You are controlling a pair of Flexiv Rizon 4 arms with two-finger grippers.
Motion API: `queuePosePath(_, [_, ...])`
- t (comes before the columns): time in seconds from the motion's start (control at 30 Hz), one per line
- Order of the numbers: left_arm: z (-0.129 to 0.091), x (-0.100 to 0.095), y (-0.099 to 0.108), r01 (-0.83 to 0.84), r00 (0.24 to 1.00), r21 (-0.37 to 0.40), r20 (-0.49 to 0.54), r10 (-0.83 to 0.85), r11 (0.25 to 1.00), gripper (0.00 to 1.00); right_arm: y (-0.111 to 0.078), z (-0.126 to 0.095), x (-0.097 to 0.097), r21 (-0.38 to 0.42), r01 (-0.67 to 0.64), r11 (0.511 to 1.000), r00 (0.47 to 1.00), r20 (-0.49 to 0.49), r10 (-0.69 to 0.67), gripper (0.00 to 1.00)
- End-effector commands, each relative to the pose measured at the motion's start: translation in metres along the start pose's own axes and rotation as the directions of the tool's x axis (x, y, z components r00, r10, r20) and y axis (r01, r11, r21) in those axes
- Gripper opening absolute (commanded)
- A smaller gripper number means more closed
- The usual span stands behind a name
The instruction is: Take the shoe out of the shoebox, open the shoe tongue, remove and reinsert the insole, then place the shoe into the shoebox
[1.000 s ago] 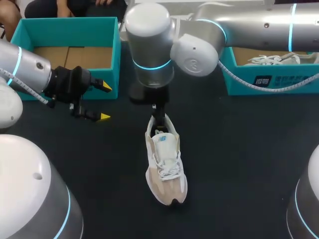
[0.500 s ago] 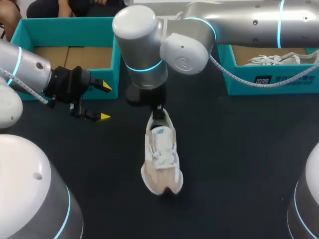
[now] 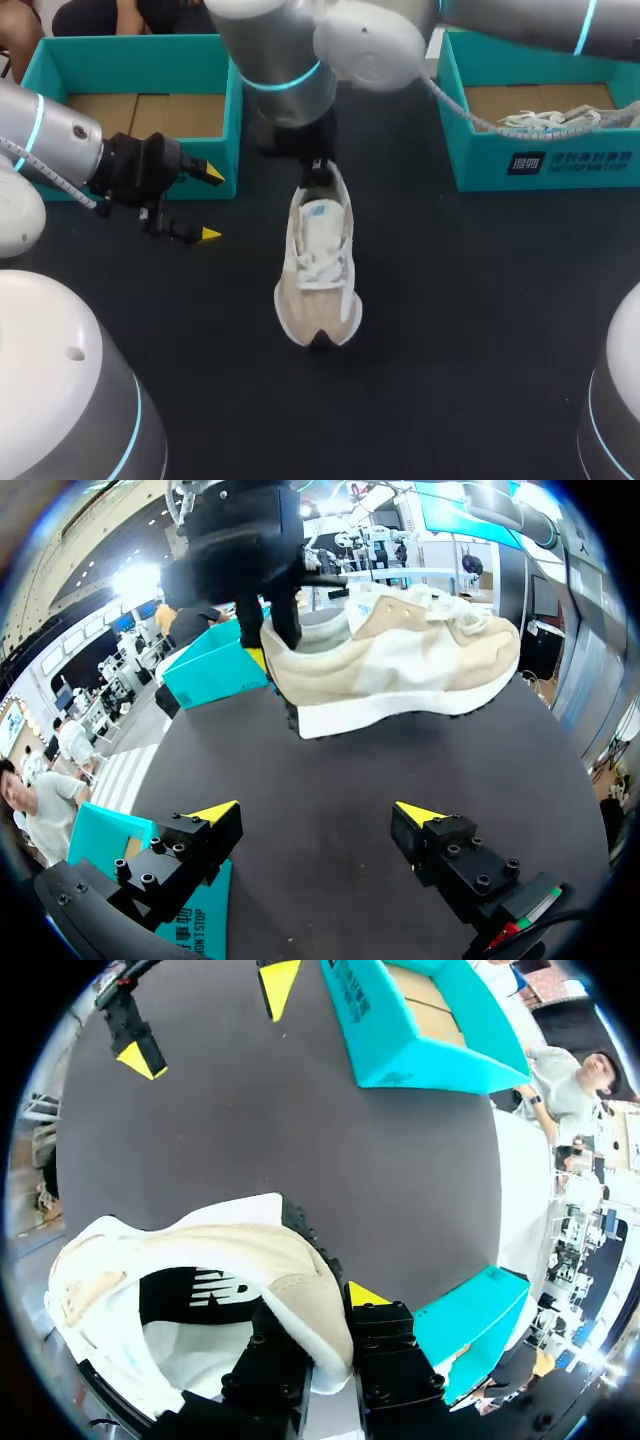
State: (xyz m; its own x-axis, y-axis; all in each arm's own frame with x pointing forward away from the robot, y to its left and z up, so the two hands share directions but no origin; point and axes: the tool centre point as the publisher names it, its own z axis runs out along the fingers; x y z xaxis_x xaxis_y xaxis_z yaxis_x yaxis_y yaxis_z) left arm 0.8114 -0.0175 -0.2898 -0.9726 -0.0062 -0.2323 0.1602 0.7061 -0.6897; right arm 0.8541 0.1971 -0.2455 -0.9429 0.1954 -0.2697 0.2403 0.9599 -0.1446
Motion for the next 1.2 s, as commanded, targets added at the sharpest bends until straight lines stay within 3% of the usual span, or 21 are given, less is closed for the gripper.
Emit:
queuePosePath(0.03, [0.000,0.001,0.000,0.000,1.000,-0.004,0.000,0.000,1.000,1.00,-0.031,-0.099,-0.012,0.008,0.010,1.000,1.000,0.024,-0.010,0.00])
queuePosePath(0.17, [0.000,0.001,0.000,0.000,1.000,-0.004,0.000,0.000,1.000,1.00,-0.041,-0.130,-0.023,-0.008,0.034,0.999,0.999,0.035,-0.033,0.00])
queuePosePath(0.3, [0.000,0.001,0.000,0.000,1.000,-0.004,0.000,0.000,1.000,1.00,-0.047,-0.147,-0.033,0.005,0.028,1.000,0.995,0.095,-0.028,0.00])
queuePosePath(0.83, [0.000,0.001,0.000,0.000,1.000,-0.004,0.000,0.000,1.000,1.00,-0.047,-0.147,-0.033,0.005,0.028,1.000,0.995,0.095,-0.028,0.00])
queuePosePath(0.97, [0.000,0.001,0.000,0.000,1.000,-0.004,0.000,0.000,1.000,1.00,-0.080,-0.136,-0.061,0.008,0.039,0.999,0.996,0.076,-0.040,0.00])
queuePosePath(1.13, [0.000,0.001,0.000,0.000,1.000,-0.004,0.000,0.000,1.000,1.00,-0.123,-0.130,-0.090,-0.045,0.056,0.997,0.996,0.067,-0.053,0.00])
queuePosePath(1.2, [0.000,0.001,0.000,0.000,1.000,-0.004,0.000,0.000,1.000,1.00,-0.149,-0.120,-0.104,-0.045,0.101,0.994,0.994,0.051,-0.099,0.00])
